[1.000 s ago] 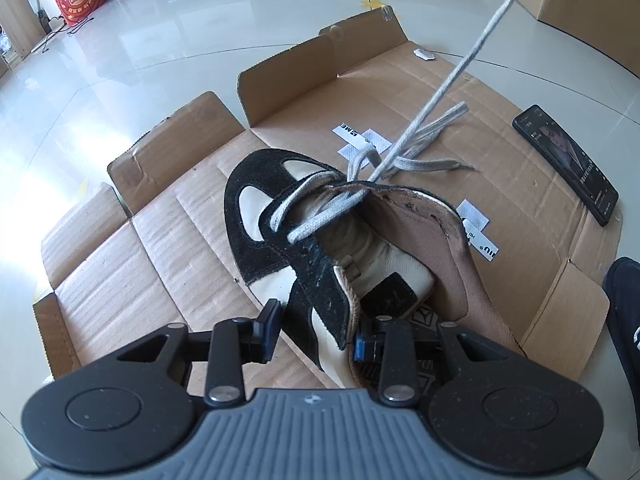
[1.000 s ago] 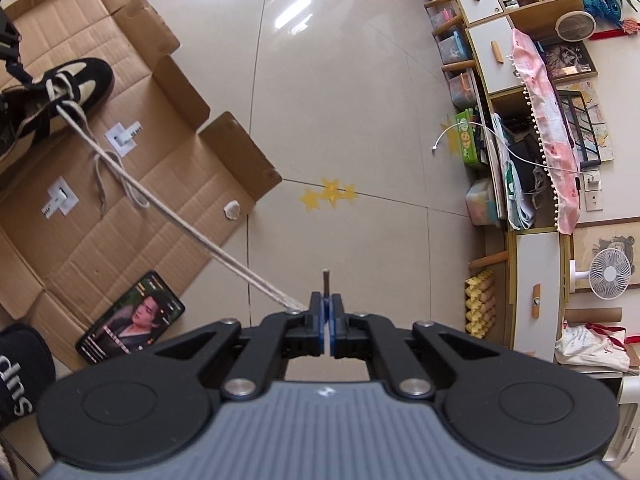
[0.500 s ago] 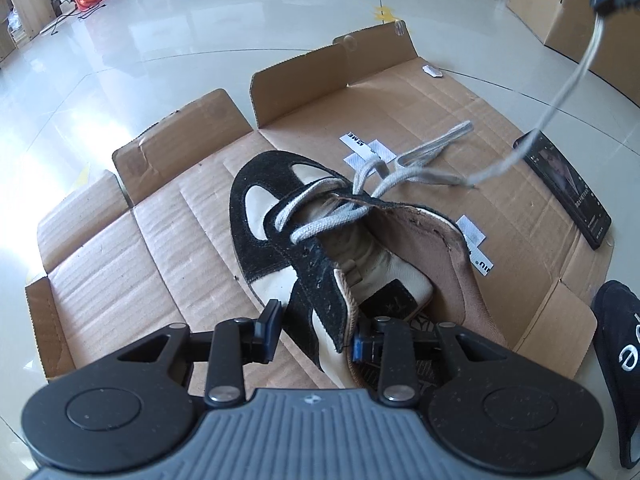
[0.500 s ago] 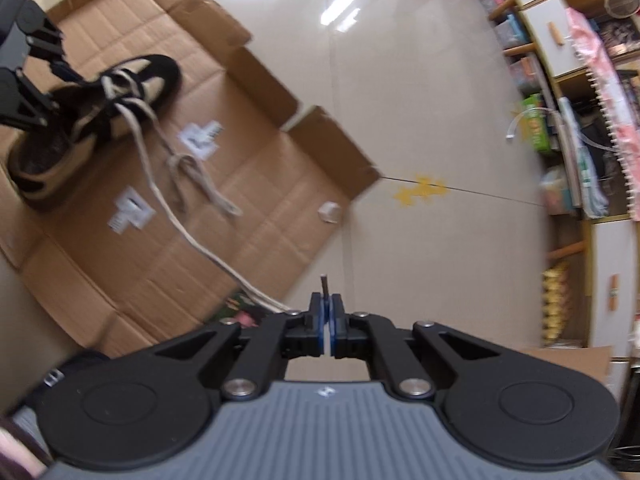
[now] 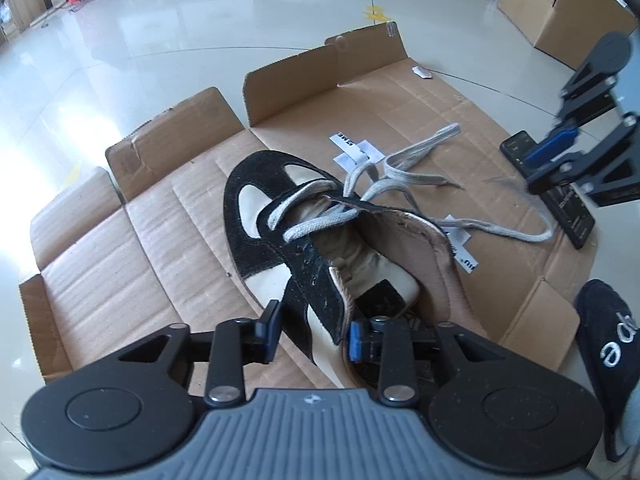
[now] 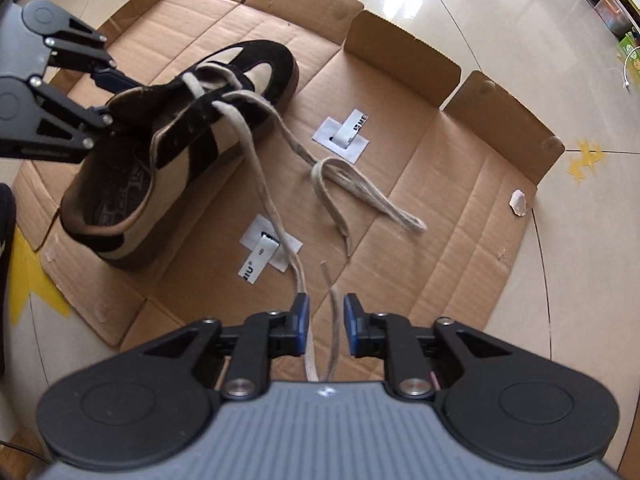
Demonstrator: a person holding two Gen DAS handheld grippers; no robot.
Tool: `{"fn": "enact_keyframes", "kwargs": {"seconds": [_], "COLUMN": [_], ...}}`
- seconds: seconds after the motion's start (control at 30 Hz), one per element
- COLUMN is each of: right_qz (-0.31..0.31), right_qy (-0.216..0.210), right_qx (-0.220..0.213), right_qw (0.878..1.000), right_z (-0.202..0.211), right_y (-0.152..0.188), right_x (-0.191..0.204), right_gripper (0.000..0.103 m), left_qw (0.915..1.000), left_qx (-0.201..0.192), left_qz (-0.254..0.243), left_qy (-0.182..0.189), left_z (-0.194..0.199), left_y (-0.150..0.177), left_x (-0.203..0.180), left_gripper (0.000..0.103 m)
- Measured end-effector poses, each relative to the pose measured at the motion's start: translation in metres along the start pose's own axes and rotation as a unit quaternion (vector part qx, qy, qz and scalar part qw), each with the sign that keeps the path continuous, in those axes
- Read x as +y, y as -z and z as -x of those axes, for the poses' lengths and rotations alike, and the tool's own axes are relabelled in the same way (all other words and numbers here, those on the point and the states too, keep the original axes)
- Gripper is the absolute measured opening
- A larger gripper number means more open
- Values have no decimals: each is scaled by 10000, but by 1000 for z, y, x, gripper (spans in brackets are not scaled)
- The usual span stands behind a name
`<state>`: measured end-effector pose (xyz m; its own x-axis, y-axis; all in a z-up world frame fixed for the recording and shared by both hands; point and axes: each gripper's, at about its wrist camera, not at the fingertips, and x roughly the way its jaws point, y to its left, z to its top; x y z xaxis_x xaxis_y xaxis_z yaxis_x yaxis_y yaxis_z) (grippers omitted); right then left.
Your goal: Lace up shoes with both hands
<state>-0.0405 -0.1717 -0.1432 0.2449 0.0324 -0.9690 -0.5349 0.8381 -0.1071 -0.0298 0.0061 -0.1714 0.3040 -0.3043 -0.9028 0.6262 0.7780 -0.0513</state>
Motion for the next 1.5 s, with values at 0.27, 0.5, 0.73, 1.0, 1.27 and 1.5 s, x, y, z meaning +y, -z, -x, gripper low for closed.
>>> {"fn": "enact_keyframes", "kwargs": {"seconds": [0.27, 0.5, 0.73, 1.0, 1.27, 1.5], "right_qz": [-288, -609, -2106, -2364, -1319, -1385], "right_qy": [-286, -348, -300, 265, -112, -152], "right_qx": [-275, -252, -588, -390, -290, -606], "right_qw": [9988, 9972, 9753, 9705, 9908, 9884], "right_z": [-48, -73, -62, -69, -66, -45], "right_y": [-22, -39, -45, -26, -18, -26], "right_x": [0, -10, -66, -104, -72, -73], "right_gripper": [26, 1, 3, 11, 10, 9], "left_qw": [9999, 9998, 9998, 9996, 9995, 9995], "left_qx": [23, 71, 139, 216, 243, 234], "left_qz": [-56, -73, -72, -136, -172, -129], "left_qy": [98, 163, 124, 130, 109, 138], "left_z": [6, 4, 1, -2, -4, -2], "left_y": [-2, -1, 2, 2, 1, 2], "left_x": [-3, -4, -1, -3, -4, -2], "left_gripper": [43, 43, 43, 46, 48, 48]}}
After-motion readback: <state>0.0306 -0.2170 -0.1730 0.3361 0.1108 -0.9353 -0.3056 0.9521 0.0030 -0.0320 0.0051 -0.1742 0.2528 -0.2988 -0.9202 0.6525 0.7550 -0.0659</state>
